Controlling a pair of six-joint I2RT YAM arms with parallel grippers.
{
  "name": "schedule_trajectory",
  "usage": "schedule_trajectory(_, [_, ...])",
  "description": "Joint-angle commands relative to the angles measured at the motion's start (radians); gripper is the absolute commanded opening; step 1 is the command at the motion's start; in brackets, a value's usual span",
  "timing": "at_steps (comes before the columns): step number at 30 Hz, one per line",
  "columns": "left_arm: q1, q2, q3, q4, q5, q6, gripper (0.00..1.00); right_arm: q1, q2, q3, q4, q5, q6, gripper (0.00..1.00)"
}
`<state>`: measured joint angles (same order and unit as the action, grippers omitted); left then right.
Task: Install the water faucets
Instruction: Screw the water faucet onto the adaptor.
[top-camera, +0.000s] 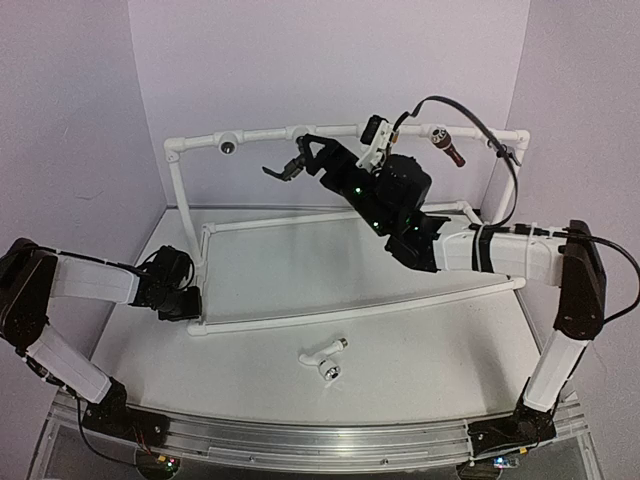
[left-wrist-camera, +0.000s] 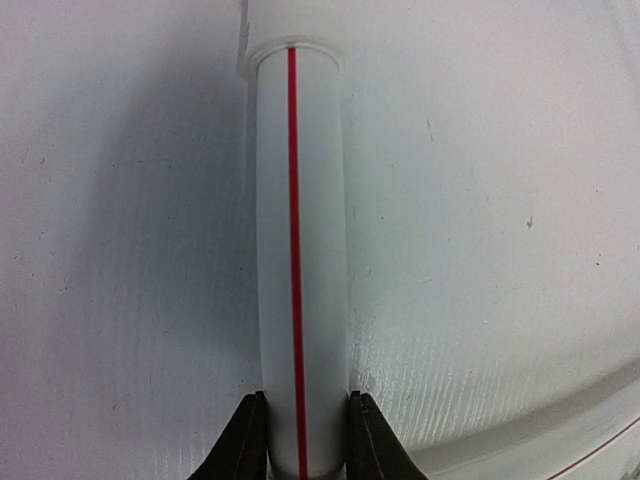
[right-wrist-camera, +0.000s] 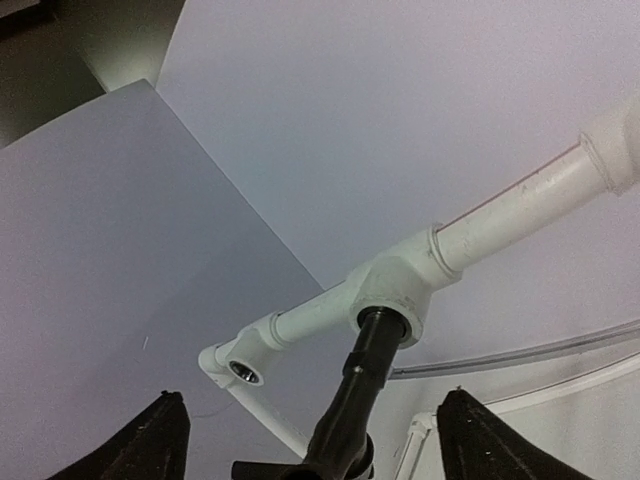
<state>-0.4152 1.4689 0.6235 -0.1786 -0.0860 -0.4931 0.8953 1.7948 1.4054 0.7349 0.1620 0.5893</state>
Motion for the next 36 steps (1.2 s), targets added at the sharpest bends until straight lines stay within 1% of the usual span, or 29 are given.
schedule_trajectory(1, [-0.053,0.024,0.010,0.086,0.227,0.036,0.00,0.014,-0.122,0.006,-0.200,-0.116,-0.222,0.94])
schedule_trajectory(4, [-0.053,0.029,0.013,0.085,0.227,0.037,0.00,0.050,-0.153,0.038,-0.396,-0.114,-0.467,0.94])
schedule_trajectory(7, [-0.053,0.029,0.013,0.085,0.227,0.036,0.00,0.130,-0.167,0.084,-0.550,0.014,-0.875,0.94])
schedule_trajectory(10, [-0.053,0.030,0.014,0.083,0.230,0.037,0.00,0.221,-0.146,0.149,-0.643,0.182,-1.316,0.94])
schedule_trajectory(12, [-0.053,0.030,0.014,0.084,0.230,0.037,0.00,0.260,-0.116,0.183,-0.667,0.294,-1.615,0.94])
schedule_trajectory(14, [-0.054,0.030,0.015,0.083,0.228,0.037,0.00,0.267,-0.077,0.202,-0.665,0.384,-1.847,0.94])
schedule_trajectory(16, [-0.053,0.028,0.013,0.083,0.227,0.036,0.00,0.264,-0.038,0.219,-0.626,0.463,-2.037,0.94])
schedule_trajectory(18, [-0.053,0.024,0.010,0.084,0.226,0.034,0.00,0.256,-0.010,0.215,-0.520,0.485,-2.191,0.94])
schedule_trajectory(19, [-0.053,0.023,0.009,0.085,0.226,0.034,0.00,0.251,0.003,0.213,-0.459,0.479,-2.251,0.95])
schedule_trajectory(20, [-0.053,0.023,0.008,0.086,0.227,0.034,0.00,0.246,0.017,0.222,-0.436,0.473,-2.290,0.95])
schedule_trajectory(23, [-0.053,0.025,0.010,0.084,0.229,0.036,0.00,0.223,0.062,0.288,-0.435,0.478,-2.353,0.95])
schedule_trajectory(31, [-0.053,0.017,0.005,0.087,0.230,0.036,0.00,0.167,0.182,0.417,-0.418,0.490,-2.457,0.95])
schedule_trajectory(36, [-0.053,0.010,0.002,0.088,0.229,0.037,0.00,0.135,0.248,0.479,-0.380,0.480,-2.515,0.89])
